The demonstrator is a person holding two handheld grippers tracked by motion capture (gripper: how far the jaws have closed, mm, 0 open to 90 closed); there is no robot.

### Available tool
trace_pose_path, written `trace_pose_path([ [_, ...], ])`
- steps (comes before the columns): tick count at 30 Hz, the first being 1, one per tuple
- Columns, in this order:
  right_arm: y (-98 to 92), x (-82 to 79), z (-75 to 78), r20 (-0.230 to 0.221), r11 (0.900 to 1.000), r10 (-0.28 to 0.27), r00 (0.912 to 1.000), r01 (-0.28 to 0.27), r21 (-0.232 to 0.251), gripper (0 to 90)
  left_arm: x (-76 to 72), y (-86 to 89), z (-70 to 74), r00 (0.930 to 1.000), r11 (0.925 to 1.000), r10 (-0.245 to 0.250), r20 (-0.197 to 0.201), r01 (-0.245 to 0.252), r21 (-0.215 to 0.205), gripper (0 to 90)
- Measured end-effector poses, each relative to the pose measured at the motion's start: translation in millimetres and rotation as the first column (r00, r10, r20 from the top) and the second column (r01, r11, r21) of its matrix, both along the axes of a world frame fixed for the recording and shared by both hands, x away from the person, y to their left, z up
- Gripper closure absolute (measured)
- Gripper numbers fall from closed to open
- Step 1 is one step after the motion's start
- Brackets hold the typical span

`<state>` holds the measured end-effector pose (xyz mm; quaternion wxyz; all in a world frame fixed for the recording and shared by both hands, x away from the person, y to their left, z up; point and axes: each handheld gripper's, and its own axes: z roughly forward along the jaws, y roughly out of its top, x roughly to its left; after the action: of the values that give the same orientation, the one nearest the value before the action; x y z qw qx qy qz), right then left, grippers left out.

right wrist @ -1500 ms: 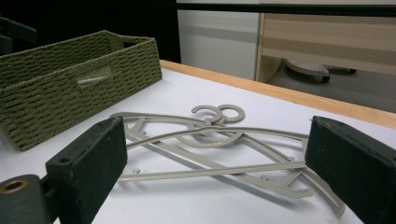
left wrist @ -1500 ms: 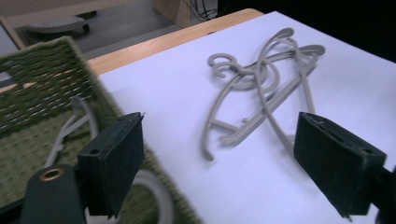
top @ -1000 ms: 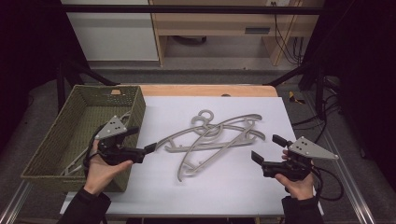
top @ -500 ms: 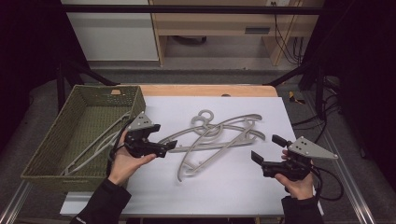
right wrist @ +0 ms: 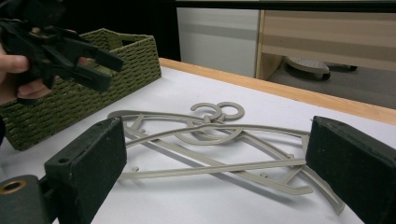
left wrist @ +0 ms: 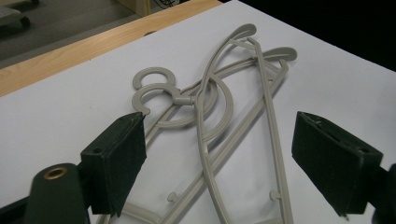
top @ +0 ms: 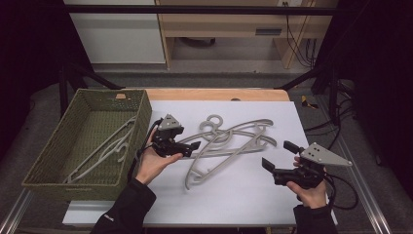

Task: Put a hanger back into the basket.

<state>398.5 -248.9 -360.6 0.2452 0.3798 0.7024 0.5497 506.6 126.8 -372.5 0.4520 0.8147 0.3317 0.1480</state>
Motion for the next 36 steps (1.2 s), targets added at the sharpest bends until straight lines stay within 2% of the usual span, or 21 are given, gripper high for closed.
trace_pose_path([
  [8,-1.7,-1.0,1.3,0.005,1.0,0.008,1.0,-0.008,0.009,5.4,18.2,-17.4,-21.8,0.9993,0.9975,0.002,-0.038,0.001,0.07,24.7],
  [13,-2.0,-1.8,2.4,0.007,1.0,0.01,0.9999,-0.01,0.021,5.5,31.0,-31.6,-37.8,0.9965,0.9939,-0.002,-0.083,0.012,0.11,30.0],
  [19,-0.7,-0.6,1.6,0.002,1.0,0.012,0.9999,-0.012,0.018,5.5,45.6,-43.3,-57.0,0.9918,0.9849,-0.002,-0.128,0.024,0.171,41.2],
  [21,-0.3,0.1,1.1,0.005,1.0,0.013,0.9999,-0.013,0.018,5.5,49.5,-45.0,-61.9,0.988,0.9831,-0.009,-0.154,0.037,0.18,43.9],
  [23,-0.1,0.0,1.1,0.001,1.0,0.018,0.9998,-0.018,0.018,5.5,51.9,-46.9,-65.9,0.9849,0.9773,-0.02,-0.172,0.055,0.204,48.2],
  [25,0.0,0.0,1.2,0.0,1.0,0.018,0.9998,-0.018,0.019,5.5,53.5,-49.3,-68.8,0.9833,0.9732,-0.021,-0.181,0.061,0.222,50.3],
  [26,0.1,0.2,1.1,0.003,1.0,0.017,0.9998,-0.017,0.019,5.5,53.7,-50.8,-70.1,0.9831,0.9753,-0.015,-0.182,0.055,0.214,51.5],
  [30,0.2,-0.4,1.9,0.006,1.0,0.02,0.9998,-0.02,0.018,5.5,55.8,-58.3,-72.6,0.9825,0.968,-0.007,-0.186,0.053,0.245,57.5],
  [31,0.1,-0.7,2.0,0.003,1.0,0.021,0.9998,-0.021,0.018,5.5,56.6,-59.8,-73.2,0.981,0.9645,-0.012,-0.194,0.062,0.256,58.7],
  [34,-0.7,-0.7,2.1,0.006,1.0,0.02,0.9998,-0.02,0.019,5.5,58.3,-64.6,-75.8,0.9821,0.9552,-0.005,-0.188,0.06,0.29,61.9],
  [36,-1.0,-1.0,2.3,0.007,1.0,0.02,0.9998,-0.02,0.019,5.5,59.4,-65.4,-76.4,0.9802,0.9552,-0.009,-0.198,0.067,0.288,63.8],
])
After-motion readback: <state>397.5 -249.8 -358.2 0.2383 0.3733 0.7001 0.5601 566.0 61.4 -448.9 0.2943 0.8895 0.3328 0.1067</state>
